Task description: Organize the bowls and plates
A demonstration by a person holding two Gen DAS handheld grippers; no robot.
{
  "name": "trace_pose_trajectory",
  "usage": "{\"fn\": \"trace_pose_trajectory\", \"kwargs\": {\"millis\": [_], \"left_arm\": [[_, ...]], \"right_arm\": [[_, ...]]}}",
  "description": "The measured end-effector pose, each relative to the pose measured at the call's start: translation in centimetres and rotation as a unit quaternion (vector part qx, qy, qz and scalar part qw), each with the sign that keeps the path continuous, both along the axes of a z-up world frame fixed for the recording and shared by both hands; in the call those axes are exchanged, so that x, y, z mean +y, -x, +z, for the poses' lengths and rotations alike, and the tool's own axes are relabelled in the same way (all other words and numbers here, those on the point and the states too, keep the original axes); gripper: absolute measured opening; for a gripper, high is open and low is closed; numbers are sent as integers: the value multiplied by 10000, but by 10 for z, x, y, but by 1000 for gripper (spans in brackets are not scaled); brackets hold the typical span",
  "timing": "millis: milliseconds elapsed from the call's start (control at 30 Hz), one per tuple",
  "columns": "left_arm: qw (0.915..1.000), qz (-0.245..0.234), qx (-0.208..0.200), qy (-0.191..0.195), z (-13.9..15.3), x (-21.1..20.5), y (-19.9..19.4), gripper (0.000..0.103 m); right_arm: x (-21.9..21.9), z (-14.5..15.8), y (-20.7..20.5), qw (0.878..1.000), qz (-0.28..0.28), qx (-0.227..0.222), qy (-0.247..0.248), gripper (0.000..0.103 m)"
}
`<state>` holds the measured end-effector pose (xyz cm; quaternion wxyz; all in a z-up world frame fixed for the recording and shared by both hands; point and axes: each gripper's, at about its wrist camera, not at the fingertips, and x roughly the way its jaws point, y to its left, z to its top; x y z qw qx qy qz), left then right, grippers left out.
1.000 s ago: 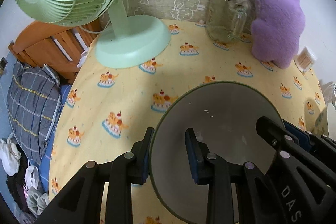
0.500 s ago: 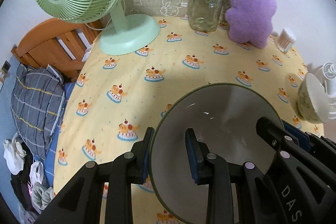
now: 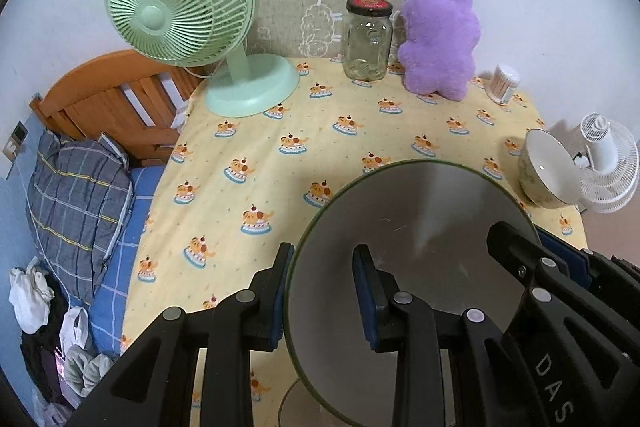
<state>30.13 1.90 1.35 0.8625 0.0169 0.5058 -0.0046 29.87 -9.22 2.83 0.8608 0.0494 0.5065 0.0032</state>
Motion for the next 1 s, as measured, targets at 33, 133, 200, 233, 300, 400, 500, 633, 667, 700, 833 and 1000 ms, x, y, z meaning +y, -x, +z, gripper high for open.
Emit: {"fn": "trace_pose_trajectory", "kwargs": {"millis": [33,133,200,233,300,400,500,633,667,700,833,1000], "left_arm": [[10000,1,-9,9,2,1,5,28],[10000,25,-16,43,4,4,18,28],[10000,41,-13,77,4,6,27,28],[9999,52,-1,96,3,7,31,28],[9999,67,23,122,1,10,41,28],[9999,58,71,120,-3,14,54,28],[9997,100,170,168,-11,17,64,28],[9992,121,319,218,-23,19,74,28],[9990,131,360,246,-27,19,76,28],[9988,142,392,270,-29,20,78,28],[9978,205,529,356,-43,23,84,28],[9967,258,651,413,-56,26,89,28]], "right_arm": [[0,2,4,10000,1,-11,5,22],[4,5,17,10000,14,-32,31,22],[6,5,26,10000,44,-31,74,22],[8,5,30,9999,53,-17,92,22],[10,3,39,9999,81,7,131,22],[15,-2,51,9998,119,60,169,22],[19,-9,61,9996,130,157,196,22],[21,-20,71,9992,130,294,238,22],[21,-23,73,9990,132,336,260,22],[22,-26,75,9988,145,373,289,22],[25,-37,77,9978,197,510,371,22],[29,-49,80,9966,264,645,442,22]]}}
